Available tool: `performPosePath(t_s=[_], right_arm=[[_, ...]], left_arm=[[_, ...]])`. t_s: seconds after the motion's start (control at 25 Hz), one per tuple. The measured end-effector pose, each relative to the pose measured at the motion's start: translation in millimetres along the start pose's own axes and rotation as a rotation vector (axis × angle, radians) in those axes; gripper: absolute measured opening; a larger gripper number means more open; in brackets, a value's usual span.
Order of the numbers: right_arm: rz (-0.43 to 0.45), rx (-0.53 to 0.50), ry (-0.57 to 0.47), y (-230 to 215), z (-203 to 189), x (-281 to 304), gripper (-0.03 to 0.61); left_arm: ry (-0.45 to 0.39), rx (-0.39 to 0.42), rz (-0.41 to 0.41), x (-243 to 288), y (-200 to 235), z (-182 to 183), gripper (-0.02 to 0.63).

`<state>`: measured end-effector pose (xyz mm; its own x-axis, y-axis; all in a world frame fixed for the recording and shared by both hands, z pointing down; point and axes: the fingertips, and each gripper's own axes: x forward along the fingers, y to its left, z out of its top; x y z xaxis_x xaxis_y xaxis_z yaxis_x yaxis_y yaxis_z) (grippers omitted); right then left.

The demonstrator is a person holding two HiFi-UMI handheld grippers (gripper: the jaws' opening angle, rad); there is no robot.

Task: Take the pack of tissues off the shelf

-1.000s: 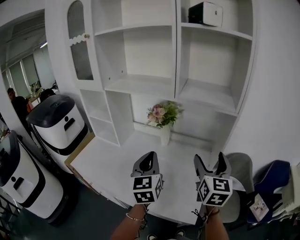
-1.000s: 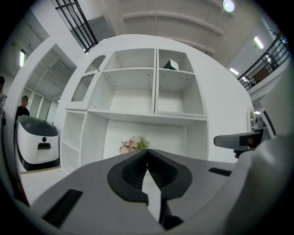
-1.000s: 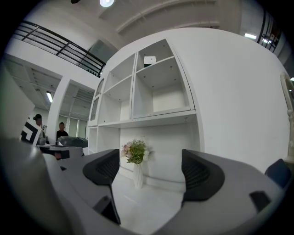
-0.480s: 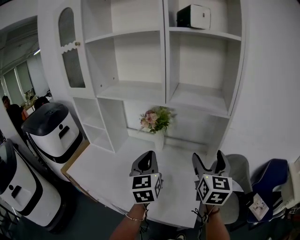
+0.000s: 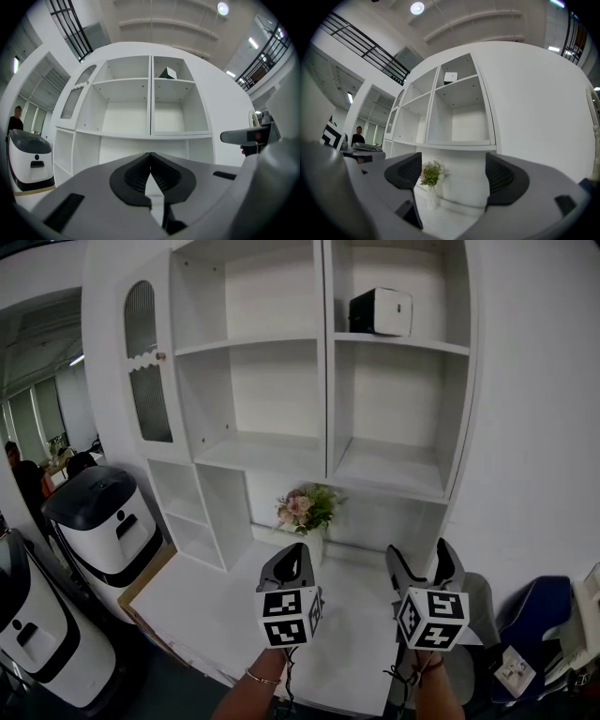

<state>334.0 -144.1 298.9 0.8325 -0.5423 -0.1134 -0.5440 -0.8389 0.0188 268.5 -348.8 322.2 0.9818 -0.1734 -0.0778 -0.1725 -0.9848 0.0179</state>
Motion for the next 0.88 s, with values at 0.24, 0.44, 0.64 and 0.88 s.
performPosePath(t_s=[0.24, 0.44, 0.64, 0.88], right_arm=[[-0.014, 0.003, -0.065, -7.8, 44.5, 9.8, 0.416], [-0.022, 0.005, -0.115, -9.4, 73.4, 21.8, 0.416], [0.001, -0.005, -0.152, -6.1, 104.5, 37.6, 0.419], [0.041, -0.035, -0.195, -3.7, 152.0, 54.2, 0.423]], left_arm=[[-0.066, 0.000, -0.001, 11.8, -0.1, 39.3, 0.018], [-0.106, 0.004, -0.009, 20.7, 0.9, 66.6, 0.018], [-0.138, 0.025, -0.001, 28.0, 6.8, 90.5, 0.018], [-0.169, 0.066, 0.006, 36.4, 16.9, 123.2, 0.018]])
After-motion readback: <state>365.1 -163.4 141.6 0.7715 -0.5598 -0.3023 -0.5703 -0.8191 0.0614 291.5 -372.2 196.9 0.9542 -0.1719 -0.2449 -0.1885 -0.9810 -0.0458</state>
